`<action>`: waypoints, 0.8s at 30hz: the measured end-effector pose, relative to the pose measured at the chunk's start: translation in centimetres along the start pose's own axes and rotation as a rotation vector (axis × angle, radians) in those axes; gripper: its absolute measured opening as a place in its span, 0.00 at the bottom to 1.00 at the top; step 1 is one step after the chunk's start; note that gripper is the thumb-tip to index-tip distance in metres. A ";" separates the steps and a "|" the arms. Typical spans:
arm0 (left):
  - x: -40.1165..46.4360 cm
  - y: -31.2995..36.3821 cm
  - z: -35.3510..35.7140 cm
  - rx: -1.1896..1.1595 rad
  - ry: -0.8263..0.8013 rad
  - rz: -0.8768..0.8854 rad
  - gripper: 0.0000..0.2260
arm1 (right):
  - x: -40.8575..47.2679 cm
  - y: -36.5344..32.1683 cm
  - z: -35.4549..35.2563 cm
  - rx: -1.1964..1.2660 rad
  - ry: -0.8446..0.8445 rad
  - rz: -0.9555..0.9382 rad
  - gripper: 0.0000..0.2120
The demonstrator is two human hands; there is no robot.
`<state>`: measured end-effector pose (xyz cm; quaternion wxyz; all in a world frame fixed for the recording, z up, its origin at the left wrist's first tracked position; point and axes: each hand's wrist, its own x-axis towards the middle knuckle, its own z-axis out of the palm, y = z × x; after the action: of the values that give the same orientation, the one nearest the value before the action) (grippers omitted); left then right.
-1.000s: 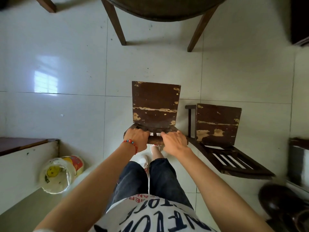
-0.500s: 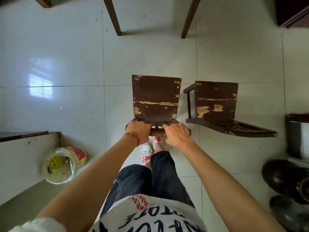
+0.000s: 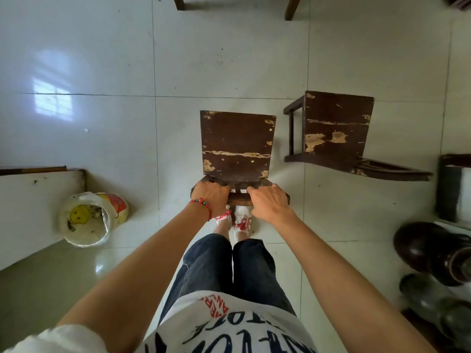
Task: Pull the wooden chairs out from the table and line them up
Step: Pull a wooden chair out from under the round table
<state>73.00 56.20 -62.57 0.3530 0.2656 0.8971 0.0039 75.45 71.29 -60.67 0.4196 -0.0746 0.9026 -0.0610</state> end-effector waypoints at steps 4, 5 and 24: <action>-0.2 0.4 1.6 0.005 -0.046 -0.001 0.14 | -0.1 0.0 1.9 -0.001 -0.003 -0.016 0.17; -0.3 0.4 2.0 0.006 -0.056 -0.002 0.14 | -0.1 0.0 2.4 -0.001 0.000 -0.020 0.17; -2.4 0.8 7.4 0.000 -0.216 -0.003 0.18 | -1.2 -1.2 8.7 0.020 -0.059 -0.027 0.20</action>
<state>79.59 54.41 -66.44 0.4477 0.2630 0.8543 -0.0251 82.99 69.89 -65.13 0.4461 -0.0842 0.8880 -0.0734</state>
